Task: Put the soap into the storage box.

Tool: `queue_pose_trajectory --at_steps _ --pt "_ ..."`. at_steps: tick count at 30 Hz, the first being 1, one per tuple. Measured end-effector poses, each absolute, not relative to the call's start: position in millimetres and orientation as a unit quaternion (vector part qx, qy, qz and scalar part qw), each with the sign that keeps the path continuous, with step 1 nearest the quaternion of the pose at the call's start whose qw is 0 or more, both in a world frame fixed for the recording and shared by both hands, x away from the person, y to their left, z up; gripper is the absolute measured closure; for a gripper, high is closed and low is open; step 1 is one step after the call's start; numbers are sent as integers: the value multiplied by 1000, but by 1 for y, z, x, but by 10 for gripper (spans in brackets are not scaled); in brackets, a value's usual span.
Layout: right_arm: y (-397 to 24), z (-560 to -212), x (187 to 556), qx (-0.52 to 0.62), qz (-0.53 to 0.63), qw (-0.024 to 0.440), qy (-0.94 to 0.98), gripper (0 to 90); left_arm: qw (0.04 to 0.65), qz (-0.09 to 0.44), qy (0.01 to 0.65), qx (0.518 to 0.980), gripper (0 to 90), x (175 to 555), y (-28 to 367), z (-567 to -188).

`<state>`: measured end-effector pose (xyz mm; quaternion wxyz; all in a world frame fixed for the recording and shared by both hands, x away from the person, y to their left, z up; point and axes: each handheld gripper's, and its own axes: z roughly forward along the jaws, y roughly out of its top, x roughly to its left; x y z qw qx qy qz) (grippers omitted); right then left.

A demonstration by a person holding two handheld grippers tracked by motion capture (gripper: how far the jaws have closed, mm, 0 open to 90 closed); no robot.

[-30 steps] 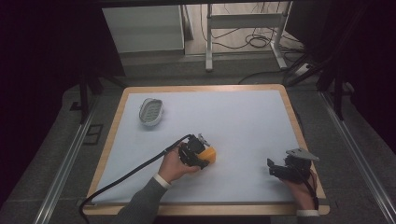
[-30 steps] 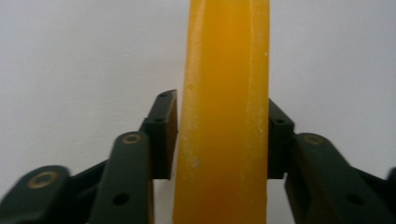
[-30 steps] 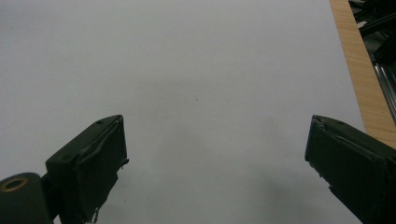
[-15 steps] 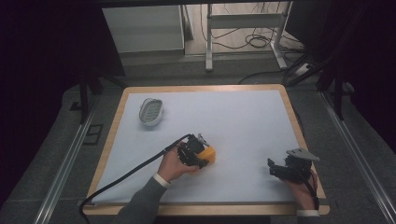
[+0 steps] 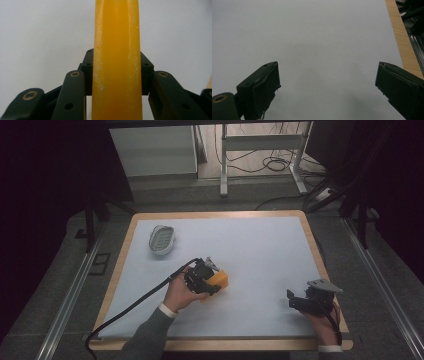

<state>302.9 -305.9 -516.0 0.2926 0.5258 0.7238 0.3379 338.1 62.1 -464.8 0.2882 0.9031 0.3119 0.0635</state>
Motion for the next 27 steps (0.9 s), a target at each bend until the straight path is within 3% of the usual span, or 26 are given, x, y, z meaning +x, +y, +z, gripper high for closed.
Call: queue_pose_trajectory --at_steps 16,27 --pt "-306 -516 303 526 338 294 723 57 313 90 327 887 610 339 82 -439" --pt "-307 -517 303 529 336 294 722 57 299 94 341 886 610 352 96 -434"
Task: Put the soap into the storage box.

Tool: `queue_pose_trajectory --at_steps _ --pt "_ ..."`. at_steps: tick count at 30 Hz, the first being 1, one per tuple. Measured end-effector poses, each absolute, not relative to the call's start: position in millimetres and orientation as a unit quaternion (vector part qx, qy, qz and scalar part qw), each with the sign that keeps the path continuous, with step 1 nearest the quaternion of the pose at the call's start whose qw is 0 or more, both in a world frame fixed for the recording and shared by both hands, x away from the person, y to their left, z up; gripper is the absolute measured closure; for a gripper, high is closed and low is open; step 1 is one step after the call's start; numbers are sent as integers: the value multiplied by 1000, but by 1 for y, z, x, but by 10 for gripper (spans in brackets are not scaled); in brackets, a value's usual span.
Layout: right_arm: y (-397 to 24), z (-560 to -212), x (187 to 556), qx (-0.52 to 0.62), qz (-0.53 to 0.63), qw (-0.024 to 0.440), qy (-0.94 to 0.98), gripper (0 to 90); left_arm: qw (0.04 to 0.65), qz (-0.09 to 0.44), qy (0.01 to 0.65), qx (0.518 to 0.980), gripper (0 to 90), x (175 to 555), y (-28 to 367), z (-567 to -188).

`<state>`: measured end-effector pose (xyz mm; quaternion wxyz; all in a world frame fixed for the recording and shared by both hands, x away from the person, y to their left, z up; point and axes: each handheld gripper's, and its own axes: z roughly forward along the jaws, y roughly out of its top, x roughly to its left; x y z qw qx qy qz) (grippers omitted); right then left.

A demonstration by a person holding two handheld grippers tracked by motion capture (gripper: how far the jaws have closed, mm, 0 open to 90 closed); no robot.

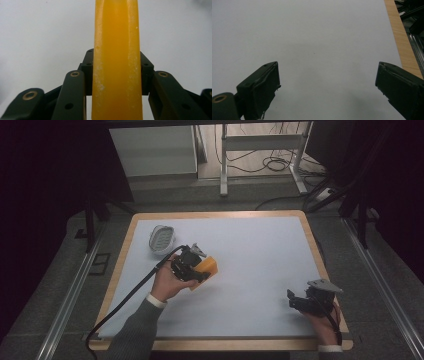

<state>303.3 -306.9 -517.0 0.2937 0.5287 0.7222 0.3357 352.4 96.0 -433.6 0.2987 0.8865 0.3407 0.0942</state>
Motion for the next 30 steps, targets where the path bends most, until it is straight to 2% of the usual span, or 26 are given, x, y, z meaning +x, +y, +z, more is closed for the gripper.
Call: queue_pose_trajectory --at_steps 30 --pt "-309 -519 304 534 331 293 720 57 307 113 379 866 610 375 135 -410"
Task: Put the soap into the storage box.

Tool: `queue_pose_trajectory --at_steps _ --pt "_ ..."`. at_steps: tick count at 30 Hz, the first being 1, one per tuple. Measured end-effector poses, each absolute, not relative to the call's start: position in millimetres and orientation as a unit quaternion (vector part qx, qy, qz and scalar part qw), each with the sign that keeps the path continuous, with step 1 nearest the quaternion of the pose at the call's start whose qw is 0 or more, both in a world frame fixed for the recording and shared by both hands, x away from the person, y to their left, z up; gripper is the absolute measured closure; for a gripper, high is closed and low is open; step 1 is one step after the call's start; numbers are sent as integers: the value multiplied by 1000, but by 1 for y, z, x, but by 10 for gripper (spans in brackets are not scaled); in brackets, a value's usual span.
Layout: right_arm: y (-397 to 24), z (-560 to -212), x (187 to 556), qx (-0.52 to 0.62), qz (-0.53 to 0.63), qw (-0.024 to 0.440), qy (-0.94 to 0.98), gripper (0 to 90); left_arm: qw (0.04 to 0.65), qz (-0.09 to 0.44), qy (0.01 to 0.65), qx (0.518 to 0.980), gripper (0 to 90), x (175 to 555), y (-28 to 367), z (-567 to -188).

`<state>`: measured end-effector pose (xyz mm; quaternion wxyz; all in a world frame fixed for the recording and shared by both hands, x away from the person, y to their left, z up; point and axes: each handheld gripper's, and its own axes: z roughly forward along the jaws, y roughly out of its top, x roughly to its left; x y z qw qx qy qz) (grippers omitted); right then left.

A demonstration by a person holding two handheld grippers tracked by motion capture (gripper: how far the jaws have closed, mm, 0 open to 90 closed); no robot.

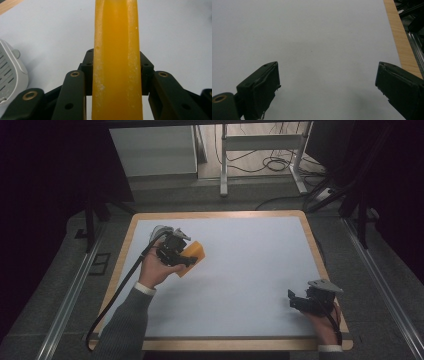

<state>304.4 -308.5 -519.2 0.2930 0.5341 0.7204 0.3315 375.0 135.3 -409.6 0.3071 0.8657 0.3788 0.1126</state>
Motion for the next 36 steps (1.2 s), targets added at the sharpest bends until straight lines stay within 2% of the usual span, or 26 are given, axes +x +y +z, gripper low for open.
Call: queue_pose_trajectory --at_steps 36 --pt "-311 -521 305 538 327 293 720 57 307 114 418 847 610 400 166 -408"
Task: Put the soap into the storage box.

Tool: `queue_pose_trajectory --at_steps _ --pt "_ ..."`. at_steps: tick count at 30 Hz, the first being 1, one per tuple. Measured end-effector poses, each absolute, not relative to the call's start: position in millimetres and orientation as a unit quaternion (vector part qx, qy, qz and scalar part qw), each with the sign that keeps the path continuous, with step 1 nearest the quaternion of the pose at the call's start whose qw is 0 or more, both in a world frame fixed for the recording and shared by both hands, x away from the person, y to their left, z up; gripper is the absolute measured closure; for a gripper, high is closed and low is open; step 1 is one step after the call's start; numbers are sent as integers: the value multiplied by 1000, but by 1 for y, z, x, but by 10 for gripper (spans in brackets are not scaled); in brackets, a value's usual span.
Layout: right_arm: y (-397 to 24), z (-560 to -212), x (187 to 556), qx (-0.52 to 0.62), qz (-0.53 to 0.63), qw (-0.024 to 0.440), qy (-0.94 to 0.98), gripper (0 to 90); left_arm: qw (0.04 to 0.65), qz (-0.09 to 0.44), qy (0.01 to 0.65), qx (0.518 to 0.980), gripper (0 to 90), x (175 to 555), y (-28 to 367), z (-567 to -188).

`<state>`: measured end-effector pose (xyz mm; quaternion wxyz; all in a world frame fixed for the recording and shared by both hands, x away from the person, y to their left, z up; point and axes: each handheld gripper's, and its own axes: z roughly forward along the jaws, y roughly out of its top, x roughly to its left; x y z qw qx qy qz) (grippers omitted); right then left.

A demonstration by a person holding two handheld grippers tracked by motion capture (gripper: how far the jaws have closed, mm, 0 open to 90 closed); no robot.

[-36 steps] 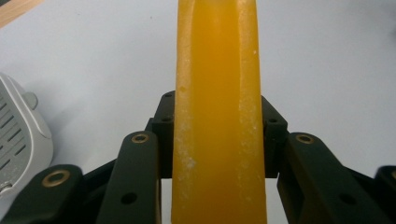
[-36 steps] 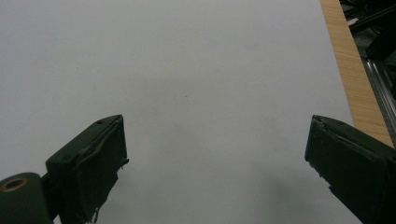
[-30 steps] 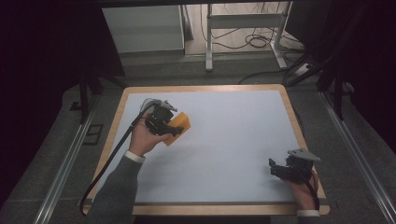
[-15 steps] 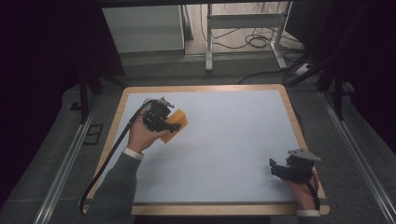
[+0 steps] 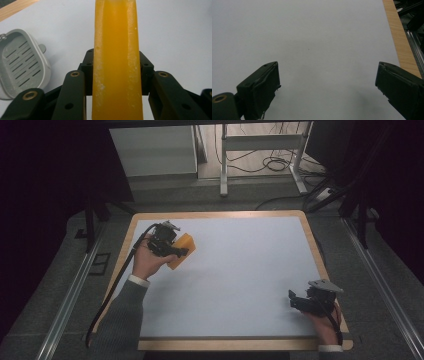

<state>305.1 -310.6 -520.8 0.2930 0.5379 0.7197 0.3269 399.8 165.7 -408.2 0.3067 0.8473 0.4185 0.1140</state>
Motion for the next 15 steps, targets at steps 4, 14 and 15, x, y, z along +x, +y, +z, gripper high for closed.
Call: queue_pose_trajectory --at_steps 4,14,15 --pt "-311 -521 305 538 324 293 721 57 307 115 428 842 610 403 172 -408" --pt "-311 -522 306 540 321 293 721 57 305 121 447 832 609 411 184 -407" --pt "-311 -522 305 540 321 293 721 57 306 119 448 831 610 412 185 -407"
